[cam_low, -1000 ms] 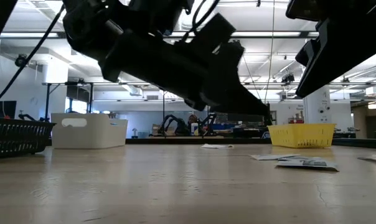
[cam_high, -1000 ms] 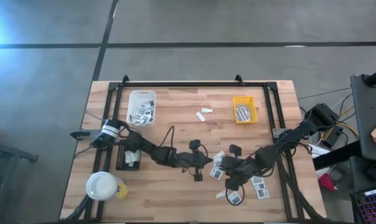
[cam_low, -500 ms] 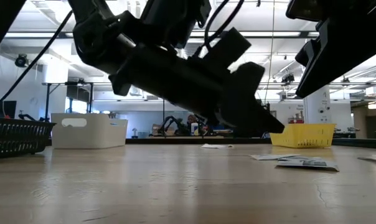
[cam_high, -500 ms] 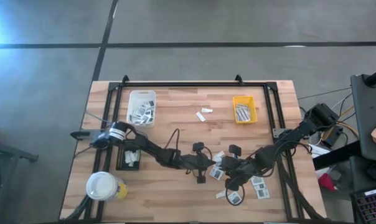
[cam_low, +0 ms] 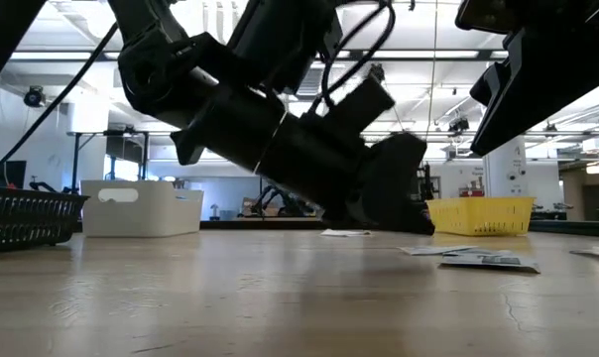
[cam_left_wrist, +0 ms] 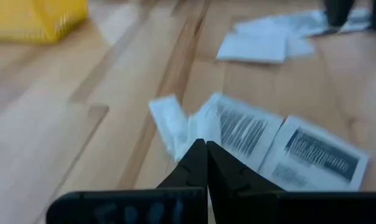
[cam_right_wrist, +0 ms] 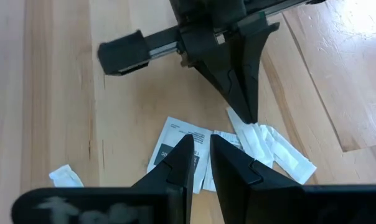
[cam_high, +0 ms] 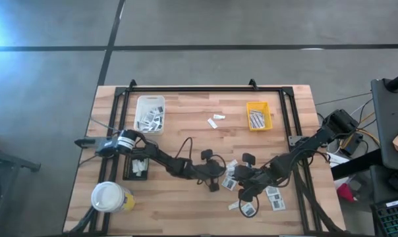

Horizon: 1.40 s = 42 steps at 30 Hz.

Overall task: Pick & Place First Aid Supplies
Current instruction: Put the green bandage pack into the black bin

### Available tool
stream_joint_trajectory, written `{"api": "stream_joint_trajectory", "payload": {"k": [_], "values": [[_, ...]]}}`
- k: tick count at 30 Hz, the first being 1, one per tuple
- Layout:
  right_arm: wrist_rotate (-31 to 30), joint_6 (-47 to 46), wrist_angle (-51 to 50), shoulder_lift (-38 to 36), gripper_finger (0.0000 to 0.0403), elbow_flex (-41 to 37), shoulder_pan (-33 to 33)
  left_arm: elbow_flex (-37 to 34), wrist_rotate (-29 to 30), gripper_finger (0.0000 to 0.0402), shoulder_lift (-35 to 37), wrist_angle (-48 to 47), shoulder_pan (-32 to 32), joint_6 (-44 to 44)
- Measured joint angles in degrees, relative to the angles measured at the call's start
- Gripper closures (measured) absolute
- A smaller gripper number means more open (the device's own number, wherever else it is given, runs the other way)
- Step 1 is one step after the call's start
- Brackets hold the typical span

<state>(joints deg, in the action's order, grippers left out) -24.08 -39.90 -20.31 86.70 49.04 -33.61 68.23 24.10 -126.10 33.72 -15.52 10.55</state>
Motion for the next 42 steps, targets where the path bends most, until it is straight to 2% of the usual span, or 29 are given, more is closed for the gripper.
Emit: {"api": "stream_joint_trajectory", "payload": {"k": [5,13,17,23,27,32,37,42], "values": [[0.0,0.0,0.0,0.0,0.0353,0.0,0.0,0.0,0.0,0.0401,0.0,-4.4,0.1,4.0],[0.1,1.8,-0.1,0.0,0.0353,0.0,0.0,0.0,0.2,0.0401,0.0,-5.1,0.1,6.7],[0.5,10.7,-0.7,0.0,0.0353,-0.1,0.0,0.0,0.0,0.0401,0.0,-5.3,0.1,7.9],[0.3,33.1,-3.3,0.0,0.0353,-0.1,0.0,0.0,-0.3,0.0401,0.1,-5.9,0.2,10.7],[0.0,42.5,-4.2,1.1,0.0353,-0.5,0.3,0.0,-1.8,0.0401,0.1,-6.6,0.5,12.6],[-1.8,46.4,-3.5,5.2,0.0353,-0.5,0.4,0.0,-3.3,0.0401,0.2,-6.5,0.6,15.2],[-6.0,46.5,-3.3,9.5,0.0353,0.2,0.4,0.0,-3.7,0.0401,0.1,-6.6,0.6,16.9],[-6.5,46.1,-3.3,12.3,0.0352,1.7,0.4,0.0,-3.8,0.0401,0.1,-6.7,0.6,17.0]]}}
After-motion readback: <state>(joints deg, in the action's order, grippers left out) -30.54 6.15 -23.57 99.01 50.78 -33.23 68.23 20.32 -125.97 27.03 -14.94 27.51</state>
